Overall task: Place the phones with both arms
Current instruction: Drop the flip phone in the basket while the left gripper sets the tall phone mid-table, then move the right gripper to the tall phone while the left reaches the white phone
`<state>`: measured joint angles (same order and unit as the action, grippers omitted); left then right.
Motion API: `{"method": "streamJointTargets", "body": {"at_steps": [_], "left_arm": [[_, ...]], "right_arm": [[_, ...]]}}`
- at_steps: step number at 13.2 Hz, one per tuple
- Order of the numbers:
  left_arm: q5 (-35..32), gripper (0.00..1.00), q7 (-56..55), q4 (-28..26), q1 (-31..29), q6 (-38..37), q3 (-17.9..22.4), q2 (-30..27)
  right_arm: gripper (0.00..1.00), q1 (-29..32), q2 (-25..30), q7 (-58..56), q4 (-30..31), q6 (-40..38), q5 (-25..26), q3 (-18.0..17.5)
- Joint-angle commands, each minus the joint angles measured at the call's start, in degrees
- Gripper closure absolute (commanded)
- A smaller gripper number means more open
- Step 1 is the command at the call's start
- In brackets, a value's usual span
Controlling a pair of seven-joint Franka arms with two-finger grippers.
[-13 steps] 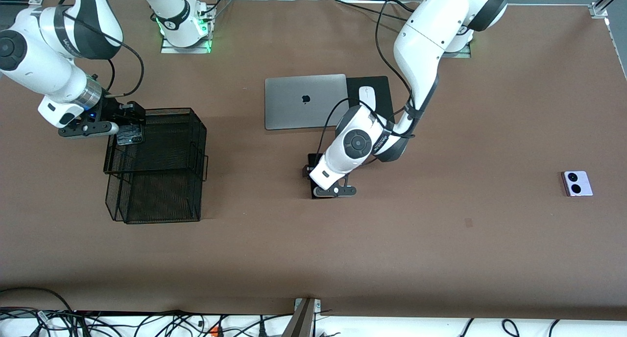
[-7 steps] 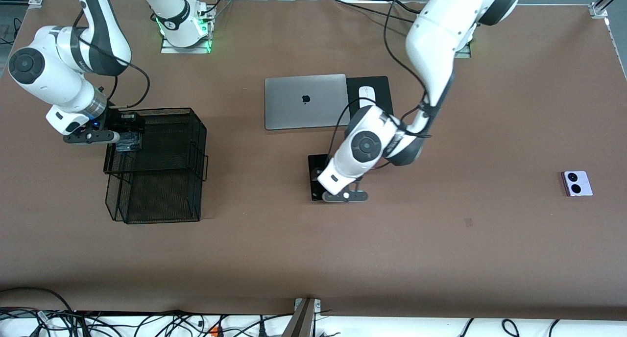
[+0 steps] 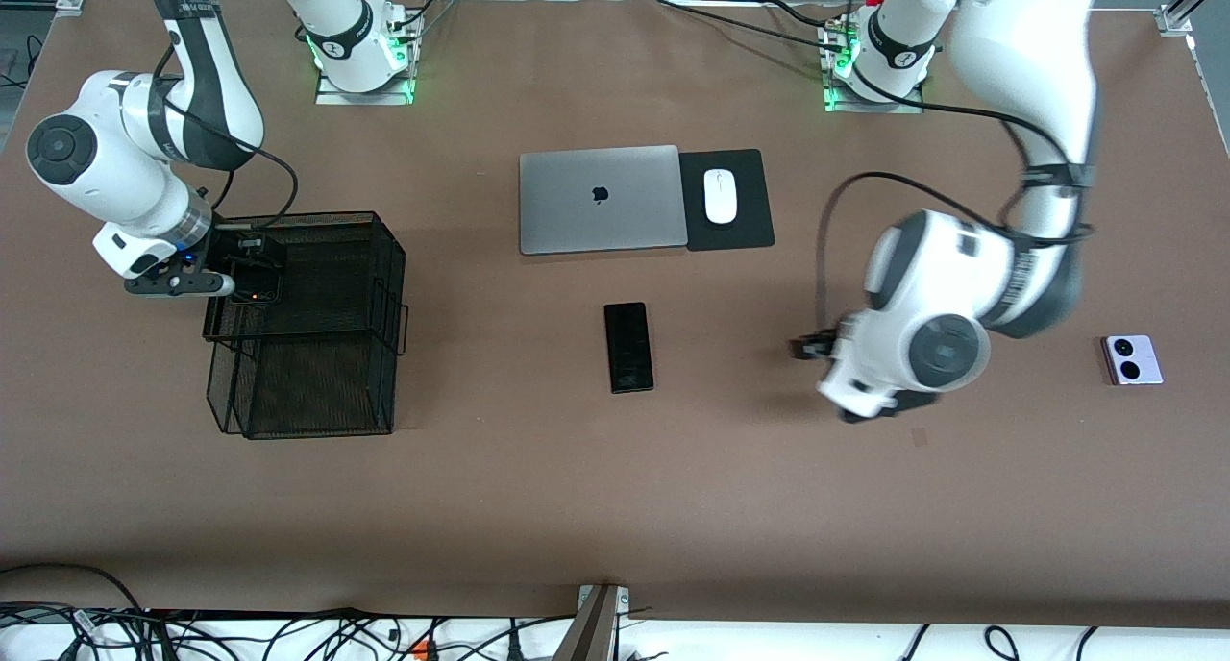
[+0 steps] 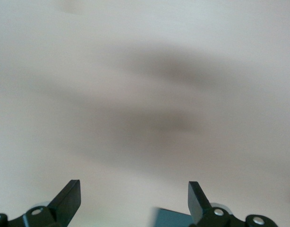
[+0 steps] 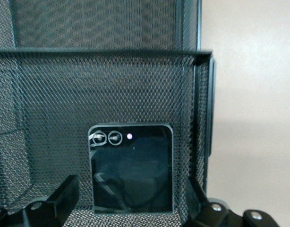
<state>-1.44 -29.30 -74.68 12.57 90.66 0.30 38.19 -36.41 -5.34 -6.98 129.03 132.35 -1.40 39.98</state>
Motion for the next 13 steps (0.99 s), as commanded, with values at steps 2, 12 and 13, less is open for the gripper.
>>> {"method": "streamJointTargets", "body": {"at_steps": [2, 12, 13], "left_arm": [[-11.62, 0.0, 11.77, -1.96, -7.88, -2.51, -0.12, -0.92], [-16.32, 0.0, 42.63, -10.74, -35.23, 30.15, -0.12, 1.36], [-16.05, 0.0, 45.97, -10.84, -36.99, 32.54, -0.29, 2.15]], "right_arm": [[0.0, -1.73, -1.25, -0.41, -12.8, -14.09, -1.41, 0.02], [0.0, -6.74, -16.95, 41.21, -40.58, -22.31, -1.67, -23.08], [0.0, -7.18, -20.38, 45.7, -44.7, -22.31, -1.59, -25.8]]}}
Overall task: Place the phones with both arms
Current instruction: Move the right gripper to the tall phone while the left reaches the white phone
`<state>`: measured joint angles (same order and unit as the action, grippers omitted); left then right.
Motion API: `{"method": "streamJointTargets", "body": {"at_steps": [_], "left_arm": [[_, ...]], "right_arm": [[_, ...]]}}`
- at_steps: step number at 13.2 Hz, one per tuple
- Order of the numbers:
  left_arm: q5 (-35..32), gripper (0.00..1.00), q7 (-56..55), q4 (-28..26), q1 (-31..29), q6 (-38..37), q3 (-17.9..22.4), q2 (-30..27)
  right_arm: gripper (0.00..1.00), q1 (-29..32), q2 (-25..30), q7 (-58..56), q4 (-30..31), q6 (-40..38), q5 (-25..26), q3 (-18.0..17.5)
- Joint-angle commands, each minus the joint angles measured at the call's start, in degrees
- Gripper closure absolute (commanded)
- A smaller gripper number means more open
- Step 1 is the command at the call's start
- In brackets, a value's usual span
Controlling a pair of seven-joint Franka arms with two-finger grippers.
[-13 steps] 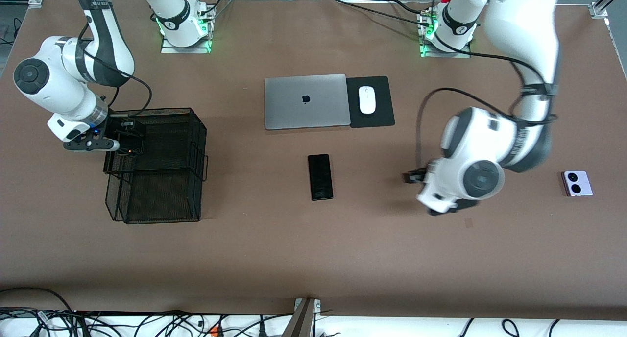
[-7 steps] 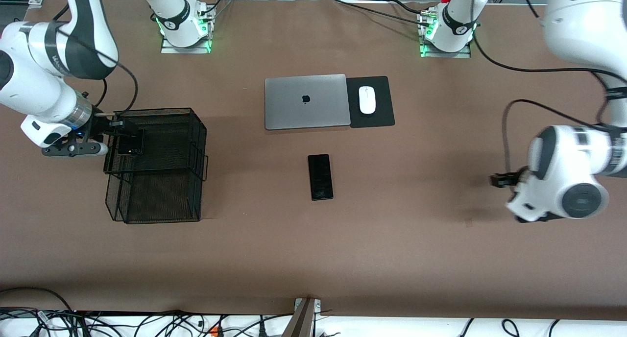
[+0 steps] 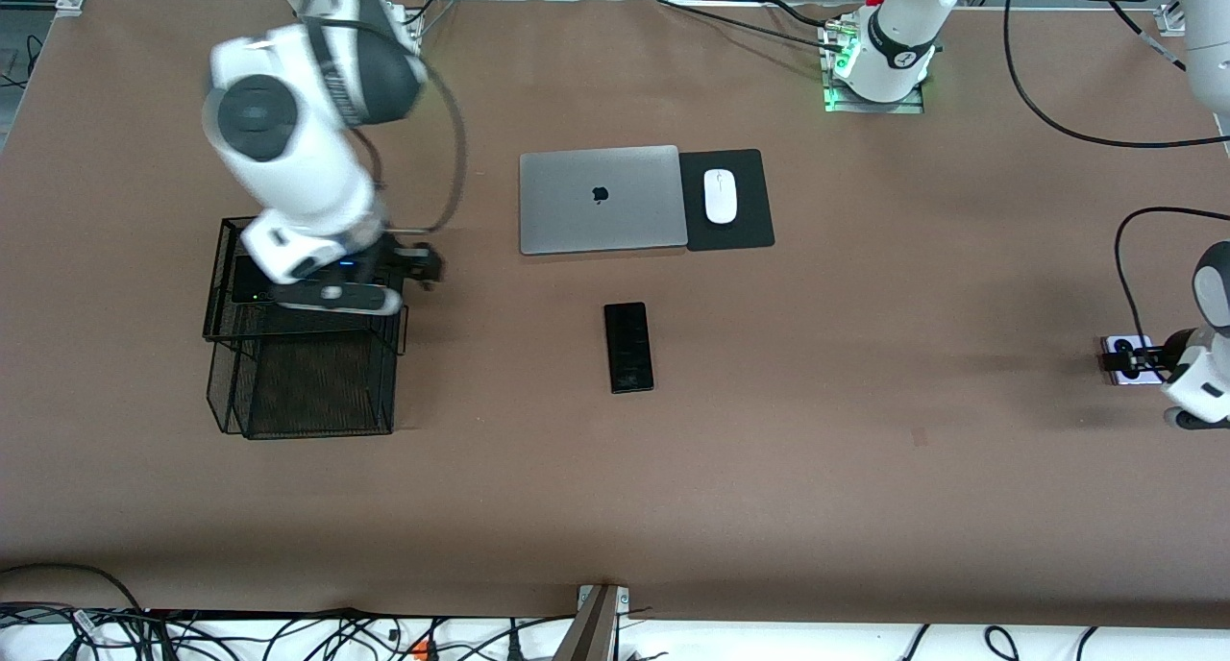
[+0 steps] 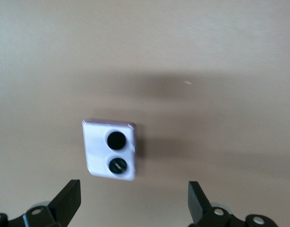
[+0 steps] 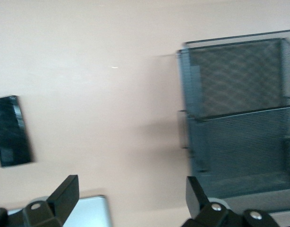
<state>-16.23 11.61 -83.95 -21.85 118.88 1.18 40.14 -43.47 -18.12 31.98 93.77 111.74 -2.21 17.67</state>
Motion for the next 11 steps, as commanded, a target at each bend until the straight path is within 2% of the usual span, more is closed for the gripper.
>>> {"method": "streamJointTargets", "body": {"at_steps": [1, 3, 5, 6, 11], "left_arm": [[-1.0, 0.0, 7.35, -1.57, -3.98, 6.17, -1.35, 0.99], [0.04, 0.0, 8.26, -1.57, -6.27, 8.3, -1.7, 2.83], [6.27, 0.0, 10.17, -1.66, -7.77, 8.3, -2.58, 4.07], [6.82, 0.0, 10.8, -1.57, -7.77, 8.3, -2.58, 4.42], [6.82, 0.0, 12.39, -1.57, -8.47, 8.91, -2.58, 5.12]], "right_arm": [[0.0, -0.73, -11.12, 11.65, -13.57, -1.7, -0.6, -5.87], [0.0, -3.36, -17.97, 18.0, -21.57, -1.44, -0.51, -7.82], [0.0, -6.53, -24.48, 22.49, -28.52, -0.65, -0.51, -7.83], [0.0, -7.58, -26.95, 23.82, -30.9, -0.3, -0.51, -7.83], [0.0, -9.62, -32.76, 23.22, -30.58, 5.85, 0.19, -7.83]]}}
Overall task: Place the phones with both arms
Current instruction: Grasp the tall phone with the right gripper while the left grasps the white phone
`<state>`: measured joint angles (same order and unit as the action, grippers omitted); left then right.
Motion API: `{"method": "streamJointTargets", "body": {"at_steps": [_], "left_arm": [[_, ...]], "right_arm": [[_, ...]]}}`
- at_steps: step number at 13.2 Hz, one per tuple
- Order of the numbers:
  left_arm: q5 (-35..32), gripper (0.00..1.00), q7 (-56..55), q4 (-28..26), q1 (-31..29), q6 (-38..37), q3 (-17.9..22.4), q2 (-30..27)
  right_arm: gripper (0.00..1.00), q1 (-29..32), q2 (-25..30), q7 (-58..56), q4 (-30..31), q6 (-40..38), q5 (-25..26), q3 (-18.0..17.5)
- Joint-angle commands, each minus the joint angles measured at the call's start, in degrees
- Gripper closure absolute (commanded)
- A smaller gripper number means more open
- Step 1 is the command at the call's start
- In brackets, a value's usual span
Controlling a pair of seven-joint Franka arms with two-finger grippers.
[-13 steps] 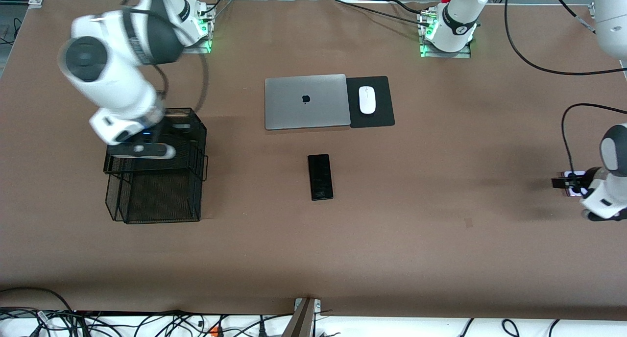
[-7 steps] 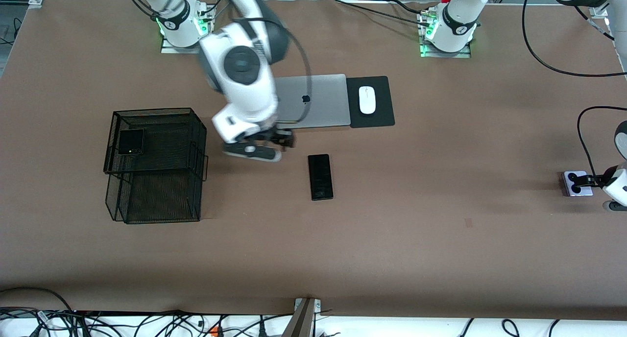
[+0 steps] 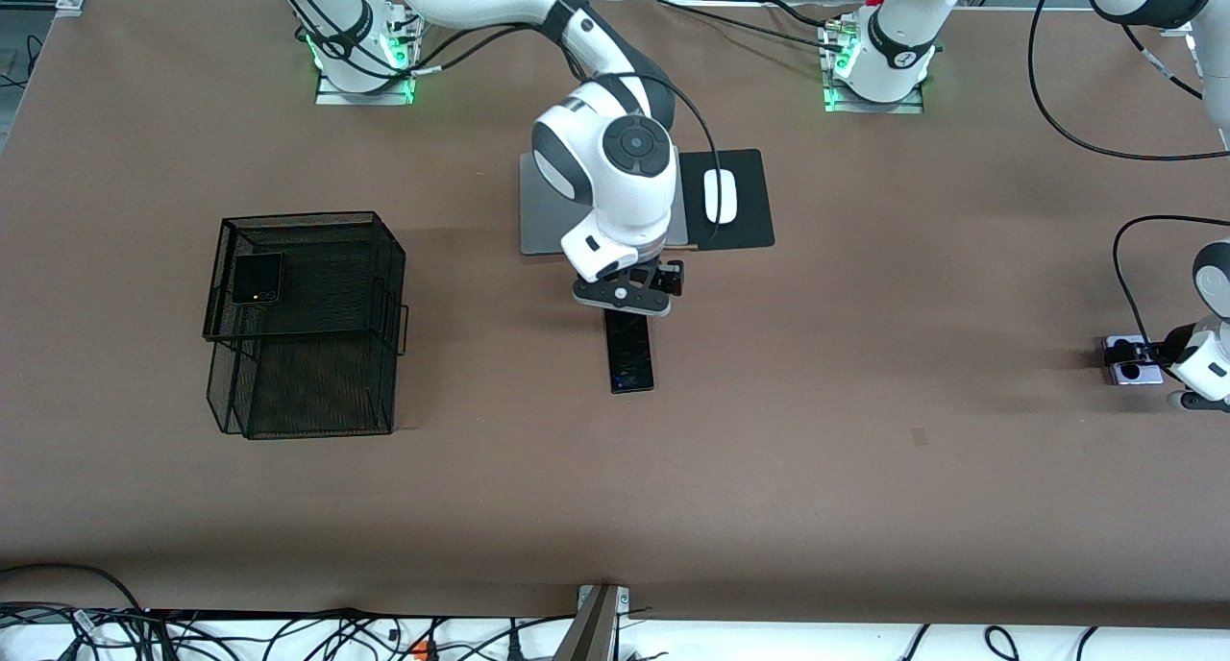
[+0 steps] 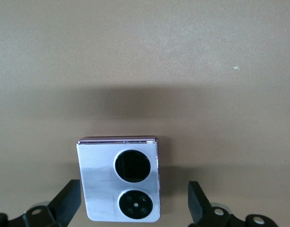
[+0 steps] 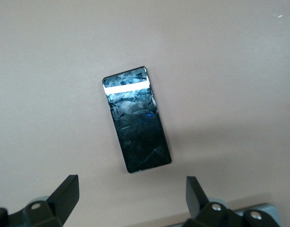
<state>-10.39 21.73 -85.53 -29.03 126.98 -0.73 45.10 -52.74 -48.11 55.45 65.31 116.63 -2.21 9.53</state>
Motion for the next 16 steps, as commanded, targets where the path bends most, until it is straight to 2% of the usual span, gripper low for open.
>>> {"method": "streamJointTargets", "body": {"at_steps": [1, 4, 10, 11, 13, 14, 16], "left_arm": [[0.9, 0.0, 2.43, 0.01, -1.64, 1.59, -0.67, 0.69], [1.08, 0.0, 3.22, 0.01, -2.34, 4.15, -0.67, 2.27], [1.08, 0.0, 3.23, 0.01, -2.52, 4.24, -0.67, 3.33], [1.08, 0.12, 3.23, 0.01, -2.43, 4.24, -0.67, 3.33], [1.08, 0.46, 3.49, 0.01, -2.43, 4.15, -0.67, 3.25], [1.08, 0.57, 4.45, 0.1, -2.43, 4.06, -0.67, 3.16], [0.99, 0.59, 4.9, 0.27, -2.26, 3.71, -0.67, 2.81]], "right_arm": [[0.0, -0.35, -3.21, -1.82, -0.9, 2.44, 0.36, 0.31], [0.0, 0.0, -3.65, -10.07, 3.24, 9.21, 0.19, 0.31], [0.0, 0.7, -8.22, -15.36, 3.33, 15.9, 0.62, 0.49], [0.0, 0.79, -8.75, -15.37, 3.33, 16.86, 0.63, 0.49], [0.0, 0.79, -9.54, -15.2, 3.33, 17.57, 0.54, 0.49], [0.0, 0.71, -9.89, -15.11, 3.25, 17.92, 0.36, 0.49], [0.0, 0.71, -10.42, -15.11, 3.25, 19.76, 0.27, 0.49]]}}
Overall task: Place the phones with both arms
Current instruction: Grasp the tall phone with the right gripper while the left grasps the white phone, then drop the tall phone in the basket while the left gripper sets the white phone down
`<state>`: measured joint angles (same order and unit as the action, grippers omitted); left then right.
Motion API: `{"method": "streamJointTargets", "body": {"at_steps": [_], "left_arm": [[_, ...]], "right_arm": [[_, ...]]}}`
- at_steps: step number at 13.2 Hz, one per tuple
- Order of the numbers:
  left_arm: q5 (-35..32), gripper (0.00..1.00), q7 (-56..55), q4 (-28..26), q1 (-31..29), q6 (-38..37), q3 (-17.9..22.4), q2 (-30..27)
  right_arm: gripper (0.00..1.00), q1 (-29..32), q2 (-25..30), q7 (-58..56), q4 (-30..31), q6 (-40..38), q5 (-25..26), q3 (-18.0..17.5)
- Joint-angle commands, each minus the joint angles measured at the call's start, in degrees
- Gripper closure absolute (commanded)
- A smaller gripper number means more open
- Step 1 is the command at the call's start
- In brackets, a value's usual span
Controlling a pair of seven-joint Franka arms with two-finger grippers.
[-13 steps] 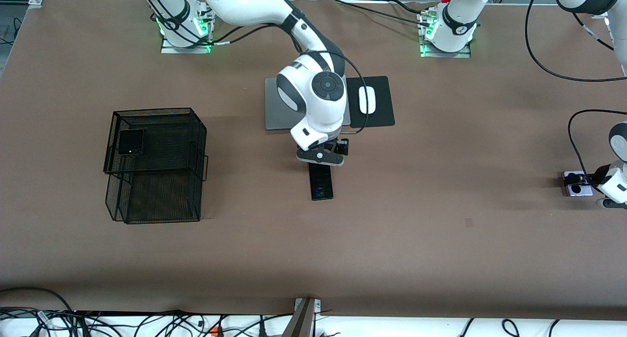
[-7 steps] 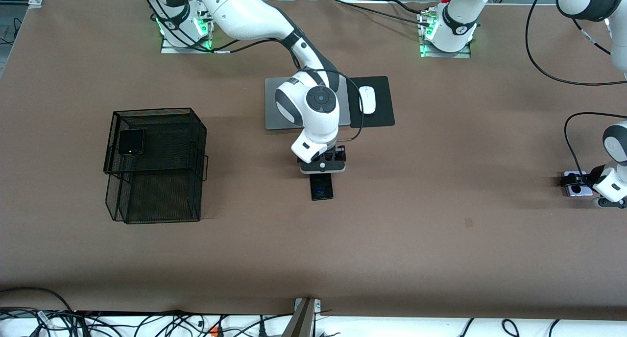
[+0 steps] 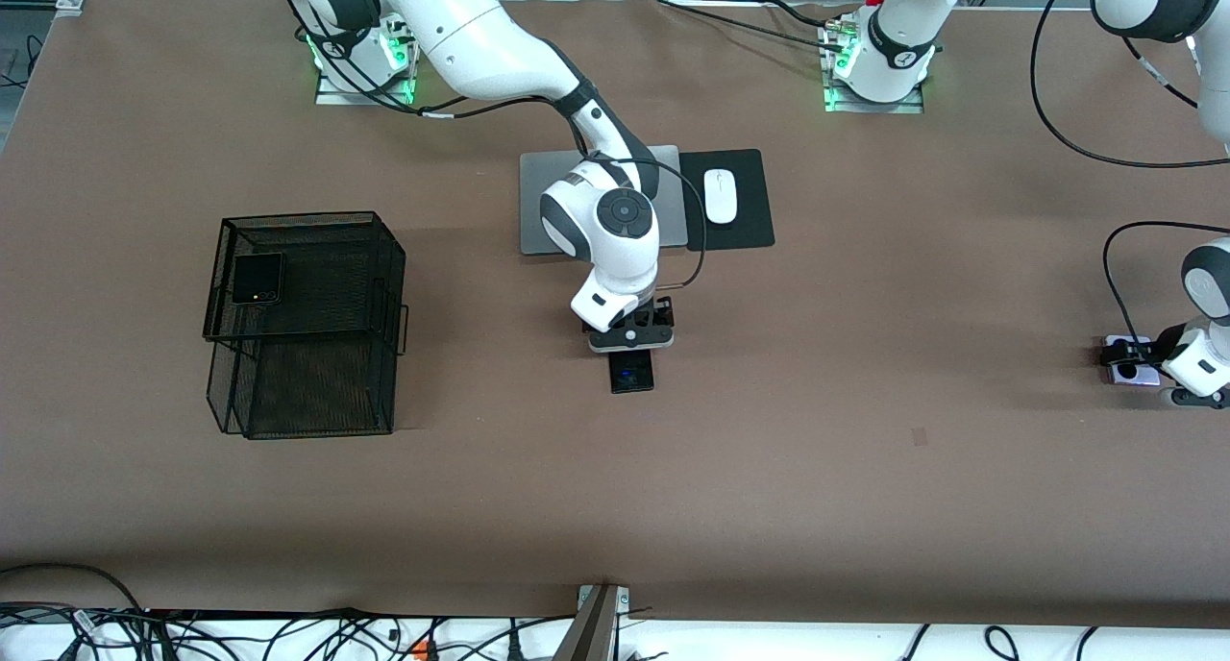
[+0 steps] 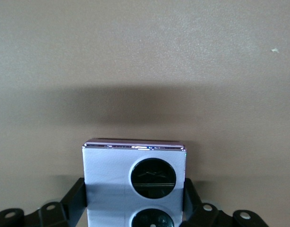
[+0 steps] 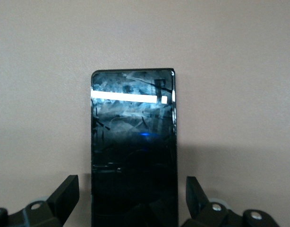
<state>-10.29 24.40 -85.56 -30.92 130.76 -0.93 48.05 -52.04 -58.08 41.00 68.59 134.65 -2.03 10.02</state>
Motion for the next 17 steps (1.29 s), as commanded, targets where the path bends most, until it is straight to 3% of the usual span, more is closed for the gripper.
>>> {"method": "streamJointTargets", "body": {"at_steps": [1, 4, 5, 6, 7, 10, 14, 17], "left_arm": [[0.89, 0.59, 2.05, 0.31, -0.11, -0.58, -0.48, -0.41], [0.8, 0.57, 1.53, 1.27, 0.16, -8.13, -2.05, -2.95], [0.8, 0.57, 1.35, 1.27, 0.33, -10.5, -2.41, -4.62], [0.89, 0.58, 1.26, 1.53, 1.64, -13.22, -2.32, -6.03], [0.89, 0.59, 0.91, 2.15, 2.96, -16.64, -2.32, -7.43], [0.89, 0.59, -4.44, 5.83, 8.31, -30.16, -2.32, -10.43], [2.54, 0.59, -7.35, 12.16, 18.76, -44.94, -2.41, -10.44], [10.96, 0.59, -12.78, 12.08, 25.27, -45.59, -2.58, -9.48]], "right_arm": [[0.0, 0.01, -0.89, -0.58, 0.05, 2.11, 0.01, 0.0], [0.0, 0.01, -1.34, -0.57, 0.05, 2.11, 0.01, 0.0], [0.15, 0.01, -1.51, -0.49, 0.05, 2.11, -0.08, 0.0], [0.4, 0.01, -1.43, -0.57, -0.04, 2.11, -0.08, 0.0], [0.52, 0.01, -1.34, -0.75, -0.04, 2.02, -0.08, 0.0], [0.58, 0.01, -0.02, -0.93, -0.3, 0.45, -0.17, 0.0], [0.58, 0.01, 3.92, -1.1, -6.7, -16.29, -0.26, 0.61], [0.58, 1.33, 11.29, -1.45, -7.95, -27.04, -0.78, 0.17]]}}
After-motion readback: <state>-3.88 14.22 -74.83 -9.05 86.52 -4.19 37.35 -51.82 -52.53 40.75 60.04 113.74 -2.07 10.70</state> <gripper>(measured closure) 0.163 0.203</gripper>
